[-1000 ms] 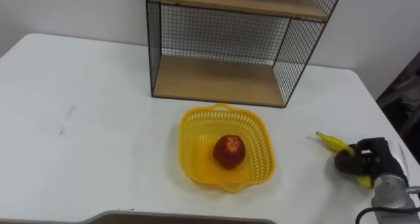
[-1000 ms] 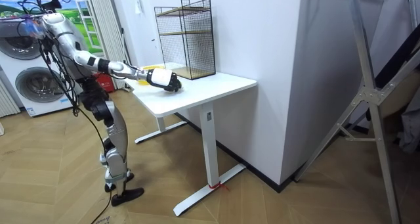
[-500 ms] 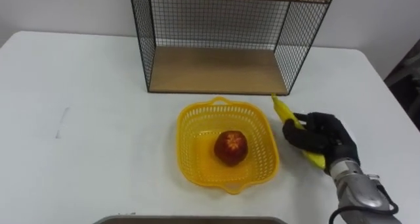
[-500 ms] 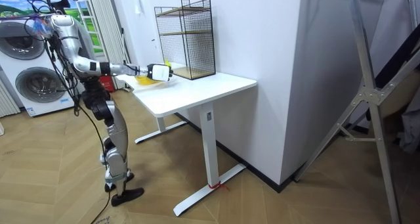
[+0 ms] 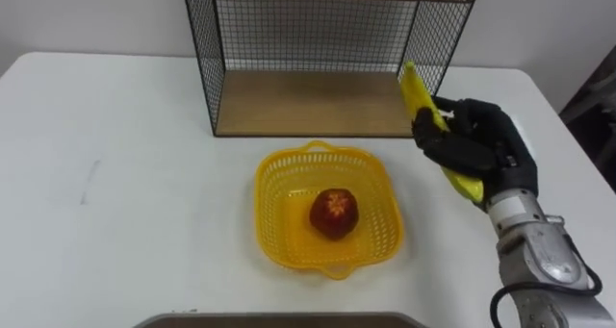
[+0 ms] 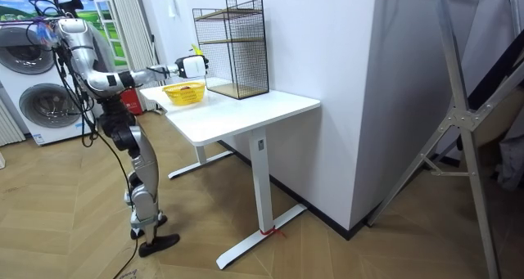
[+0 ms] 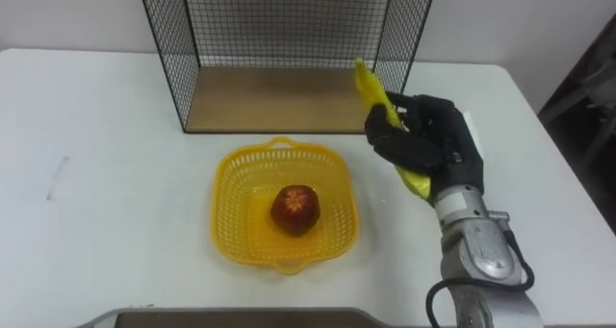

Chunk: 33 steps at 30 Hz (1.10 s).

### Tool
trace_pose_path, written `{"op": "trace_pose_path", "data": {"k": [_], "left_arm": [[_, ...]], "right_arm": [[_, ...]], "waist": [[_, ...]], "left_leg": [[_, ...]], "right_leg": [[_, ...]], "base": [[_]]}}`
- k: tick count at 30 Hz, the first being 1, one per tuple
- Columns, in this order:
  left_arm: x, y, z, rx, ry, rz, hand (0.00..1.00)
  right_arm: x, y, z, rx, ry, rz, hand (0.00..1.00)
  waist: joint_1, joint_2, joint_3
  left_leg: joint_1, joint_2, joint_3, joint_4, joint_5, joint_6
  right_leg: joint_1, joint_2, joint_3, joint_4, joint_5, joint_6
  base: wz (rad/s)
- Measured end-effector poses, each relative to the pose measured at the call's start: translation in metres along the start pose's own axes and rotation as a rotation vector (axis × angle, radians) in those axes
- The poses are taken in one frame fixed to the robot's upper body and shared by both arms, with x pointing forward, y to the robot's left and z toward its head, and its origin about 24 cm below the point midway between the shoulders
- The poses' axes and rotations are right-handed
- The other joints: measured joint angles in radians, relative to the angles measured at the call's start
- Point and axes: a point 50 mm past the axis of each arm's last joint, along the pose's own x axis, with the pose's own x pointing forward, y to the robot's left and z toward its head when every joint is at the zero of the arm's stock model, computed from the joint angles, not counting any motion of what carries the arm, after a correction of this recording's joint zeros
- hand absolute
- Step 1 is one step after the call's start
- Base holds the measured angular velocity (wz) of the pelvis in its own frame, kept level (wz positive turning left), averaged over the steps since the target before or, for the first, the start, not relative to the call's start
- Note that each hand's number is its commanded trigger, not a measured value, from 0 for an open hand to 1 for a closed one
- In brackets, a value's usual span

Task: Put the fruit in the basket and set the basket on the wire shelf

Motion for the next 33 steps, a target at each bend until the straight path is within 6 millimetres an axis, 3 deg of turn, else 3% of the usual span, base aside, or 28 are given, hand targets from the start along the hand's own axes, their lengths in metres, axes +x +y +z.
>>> {"op": "trace_pose_path", "data": {"k": [5,10,14,15,16,20,21,22,33], "left_arm": [[0.000,-0.001,-0.001,0.008,0.000,0.001,0.00],[0.001,-0.001,0.004,0.033,-0.015,-0.002,0.00],[0.002,0.000,0.009,0.064,-0.042,-0.004,0.00],[0.002,0.001,0.011,0.073,-0.053,-0.004,0.00],[0.003,0.002,0.013,0.076,-0.062,-0.003,0.00],[0.004,0.005,0.018,0.101,-0.072,0.000,0.00],[0.005,0.005,0.018,0.107,-0.071,-0.001,0.00],[0.005,0.005,0.017,0.108,-0.068,-0.003,0.00],[0.005,0.008,0.018,0.117,-0.074,0.010,0.00]], "right_arm": [[0.004,0.008,0.006,-0.151,-0.030,0.023,1.00],[0.002,0.030,0.024,-0.387,-0.140,0.087,1.00],[0.001,0.040,0.022,-0.486,-0.152,0.128,1.00],[0.001,0.044,0.020,-0.508,-0.149,0.153,1.00],[0.000,0.049,0.018,-0.533,-0.146,0.180,1.00],[-0.002,0.060,0.012,-0.565,-0.131,0.260,1.00],[-0.003,0.062,0.009,-0.568,-0.118,0.282,0.54],[-0.003,0.064,0.007,-0.569,-0.109,0.303,0.00],[-0.004,0.065,-0.008,-0.582,-0.030,0.382,0.00]], "waist": [[0.003,-0.001,-0.0013],[0.004,-0.003,-0.0034],[0.016,-0.009,-0.0025],[0.024,-0.009,0.0050],[0.026,-0.012,0.0072],[0.030,-0.020,0.0094],[0.033,-0.023,0.0105],[0.036,-0.025,0.0113],[0.050,-0.025,0.0122]], "left_leg": [[-0.015,0.000,0.010,0.005,0.002,0.002],[-0.027,-0.001,0.010,0.001,0.003,0.003],[-0.020,0.000,0.011,0.002,0.003,0.003],[-0.017,0.000,0.015,0.002,0.003,0.003],[-0.018,0.000,0.013,0.002,0.003,0.003],[-0.019,0.000,0.009,-0.003,0.003,0.003],[-0.019,0.000,0.008,-0.004,0.003,0.003],[-0.023,0.000,0.007,-0.004,0.003,0.003],[-0.028,-0.001,-0.005,-0.002,0.003,0.003]], "right_leg": [[-0.019,0.004,0.004,0.012,0.000,0.000],[-0.030,0.003,0.004,0.011,0.000,0.000],[-0.028,0.002,0.010,0.010,0.000,0.000],[-0.027,0.002,0.012,0.009,0.000,0.000],[-0.028,0.002,0.011,0.009,0.000,0.000],[-0.030,0.002,0.008,0.009,0.000,0.000],[-0.029,0.002,0.007,0.009,0.000,0.000],[-0.029,0.002,0.006,0.009,0.000,0.000],[-0.028,0.000,-0.009,0.008,0.000,0.000]], "base": [[-0.05],[0.00],[-0.02],[-0.06],[-0.03],[0.00],[0.00],[0.00],[0.04]]}}
